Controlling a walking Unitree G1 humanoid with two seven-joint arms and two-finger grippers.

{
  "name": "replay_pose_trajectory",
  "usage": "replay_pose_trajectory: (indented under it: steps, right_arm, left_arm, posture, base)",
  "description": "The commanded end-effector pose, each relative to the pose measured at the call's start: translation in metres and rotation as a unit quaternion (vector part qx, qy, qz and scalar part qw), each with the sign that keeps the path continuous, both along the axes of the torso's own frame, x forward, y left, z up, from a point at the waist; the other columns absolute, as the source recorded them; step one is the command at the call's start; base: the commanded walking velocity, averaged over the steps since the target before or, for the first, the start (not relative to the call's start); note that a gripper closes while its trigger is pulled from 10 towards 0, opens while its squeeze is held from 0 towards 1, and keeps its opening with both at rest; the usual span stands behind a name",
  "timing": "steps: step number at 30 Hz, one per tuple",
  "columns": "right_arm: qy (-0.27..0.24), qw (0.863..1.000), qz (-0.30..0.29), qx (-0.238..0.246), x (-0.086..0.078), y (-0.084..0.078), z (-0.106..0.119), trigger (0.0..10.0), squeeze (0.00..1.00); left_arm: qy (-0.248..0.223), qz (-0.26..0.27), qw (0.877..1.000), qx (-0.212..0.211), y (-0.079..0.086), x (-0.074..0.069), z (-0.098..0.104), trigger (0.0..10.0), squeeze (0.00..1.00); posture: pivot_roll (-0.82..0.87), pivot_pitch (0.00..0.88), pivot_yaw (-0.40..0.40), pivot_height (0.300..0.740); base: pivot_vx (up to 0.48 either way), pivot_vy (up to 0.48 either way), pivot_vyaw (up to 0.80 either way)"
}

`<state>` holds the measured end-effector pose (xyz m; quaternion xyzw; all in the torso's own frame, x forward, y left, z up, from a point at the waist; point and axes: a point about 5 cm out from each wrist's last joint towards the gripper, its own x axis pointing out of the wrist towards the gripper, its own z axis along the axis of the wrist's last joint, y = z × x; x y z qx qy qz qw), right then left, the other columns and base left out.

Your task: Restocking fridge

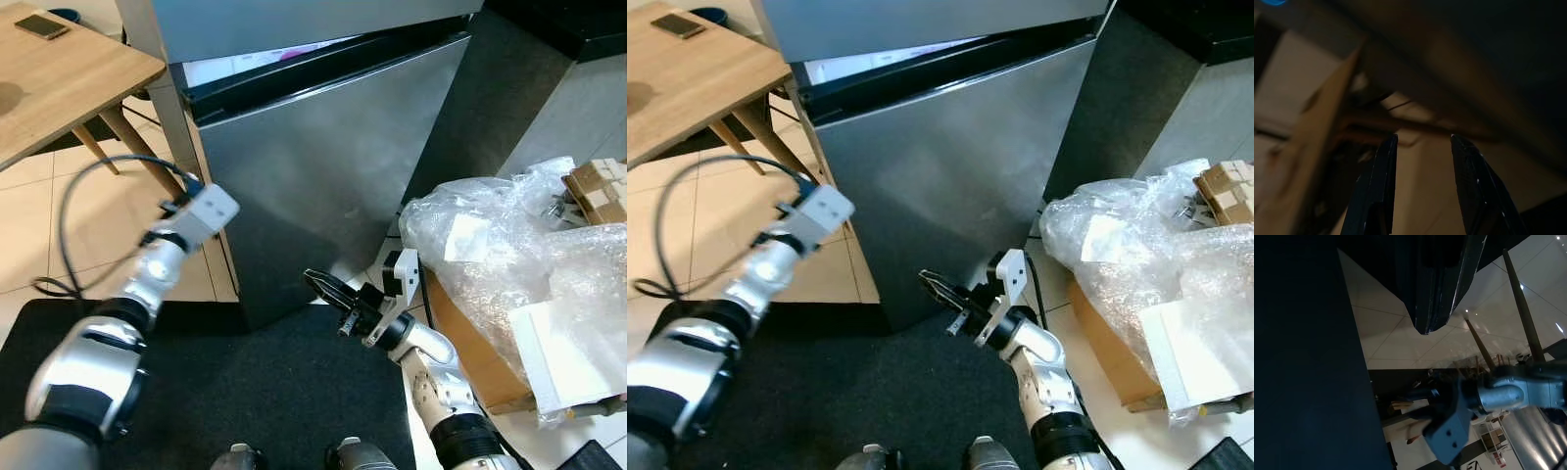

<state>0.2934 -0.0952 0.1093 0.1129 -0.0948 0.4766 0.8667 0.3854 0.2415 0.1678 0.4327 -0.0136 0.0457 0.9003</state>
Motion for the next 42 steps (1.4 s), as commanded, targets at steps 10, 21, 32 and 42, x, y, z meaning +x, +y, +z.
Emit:
replay_pose_trajectory:
  steps: [10,21,32,42]
  right_arm:
    - [0.02,1.0,0.015,-0.005,-0.006,0.005,-0.01,10.0,0.0]
    - [0.146,0.977,-0.101,-0.117,-0.001,-0.016,-0.063,10.0,0.0]
    - [0.322,0.87,-0.326,-0.184,-0.026,-0.081,-0.126,10.0,0.0]
    - [0.394,0.814,-0.388,-0.176,-0.044,-0.087,-0.148,10.0,0.0]
  left_arm:
    - [-0.003,0.073,0.996,-0.055,0.041,-0.019,-0.014,10.0,0.0]
    - [0.196,0.119,0.925,-0.302,-0.001,-0.096,-0.16,10.0,0.0]
    - [0.28,0.185,0.862,-0.381,-0.014,-0.16,-0.216,10.0,0.0]
    - [0.305,0.218,0.856,-0.355,-0.02,-0.18,-0.231,10.0,0.0]
  posture:
    - [-0.15,0.198,0.006,0.738]
    - [-0.15,0.138,0.01,0.738]
    - [-0.11,0.099,-0.021,0.738]
    - [-0.11,0.083,-0.014,0.738]
  base:
    - [0.0,0.0,0.0]
    - [0.0,0.0,0.0]
    - [0.0,0.0,0.0]
    - [0.0,0.0,0.0]
